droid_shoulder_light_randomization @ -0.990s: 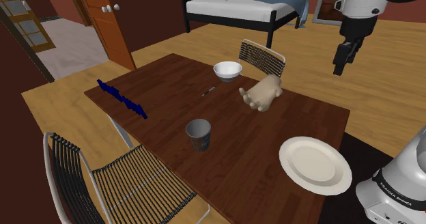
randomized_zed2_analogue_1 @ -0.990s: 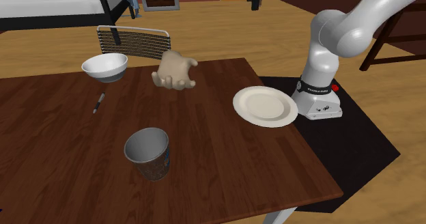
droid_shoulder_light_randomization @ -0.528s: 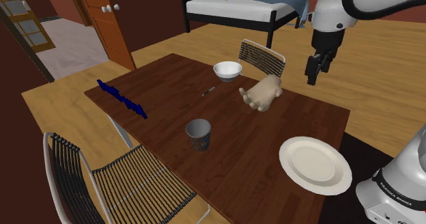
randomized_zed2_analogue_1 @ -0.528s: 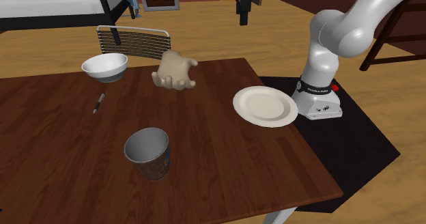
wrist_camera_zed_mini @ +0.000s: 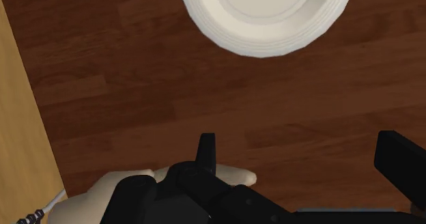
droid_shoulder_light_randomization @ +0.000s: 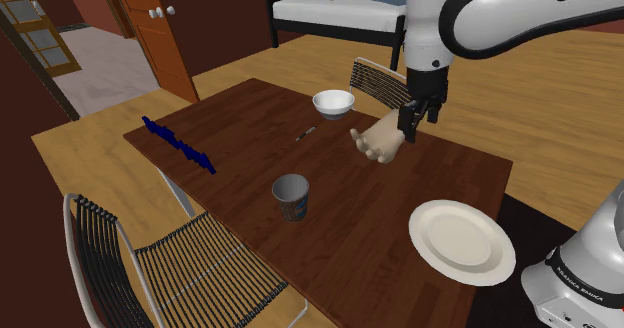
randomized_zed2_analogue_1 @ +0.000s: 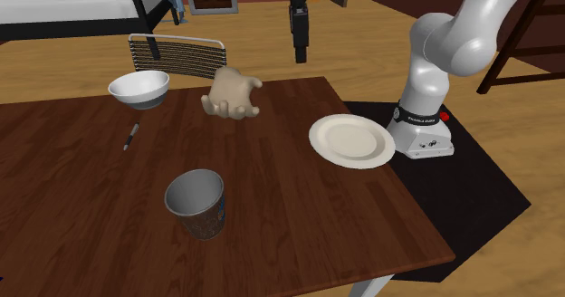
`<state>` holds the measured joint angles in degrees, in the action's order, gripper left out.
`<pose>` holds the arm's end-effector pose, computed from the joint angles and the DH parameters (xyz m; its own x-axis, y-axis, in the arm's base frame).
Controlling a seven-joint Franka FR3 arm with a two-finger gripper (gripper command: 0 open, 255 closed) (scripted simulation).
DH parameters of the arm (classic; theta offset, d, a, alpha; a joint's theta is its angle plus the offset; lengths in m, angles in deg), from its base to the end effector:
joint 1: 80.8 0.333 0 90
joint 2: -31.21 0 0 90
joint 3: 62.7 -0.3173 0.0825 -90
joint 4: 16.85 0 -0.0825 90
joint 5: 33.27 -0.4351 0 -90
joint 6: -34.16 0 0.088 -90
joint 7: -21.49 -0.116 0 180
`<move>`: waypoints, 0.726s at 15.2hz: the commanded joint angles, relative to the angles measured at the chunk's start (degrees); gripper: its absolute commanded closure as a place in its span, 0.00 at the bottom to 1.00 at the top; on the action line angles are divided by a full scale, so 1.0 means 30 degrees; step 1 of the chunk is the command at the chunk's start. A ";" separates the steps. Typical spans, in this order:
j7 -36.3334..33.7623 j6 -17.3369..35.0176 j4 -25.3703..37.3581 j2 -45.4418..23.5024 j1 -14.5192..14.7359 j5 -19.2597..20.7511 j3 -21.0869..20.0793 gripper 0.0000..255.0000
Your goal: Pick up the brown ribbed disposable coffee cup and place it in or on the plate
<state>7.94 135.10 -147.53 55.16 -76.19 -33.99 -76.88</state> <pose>0.4380 0.1557 0.4798 0.9945 0.0570 -0.0878 0.0667 -0.9916 0.1112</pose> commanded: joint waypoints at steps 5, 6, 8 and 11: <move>-0.2781 0.1253 0.2311 -0.3842 0.0410 0.0282 -0.1833 0.00; -0.3246 0.1388 0.2797 -0.4531 0.0480 0.0431 -0.2101 0.00; -0.4190 0.1601 0.3845 -0.5950 0.0658 0.0811 -0.2585 0.00; -0.5611 0.1756 0.5610 -0.8170 0.1031 0.1557 -0.3185 0.00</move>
<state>-7.67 140.36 -132.46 32.69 -73.38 -30.02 -85.97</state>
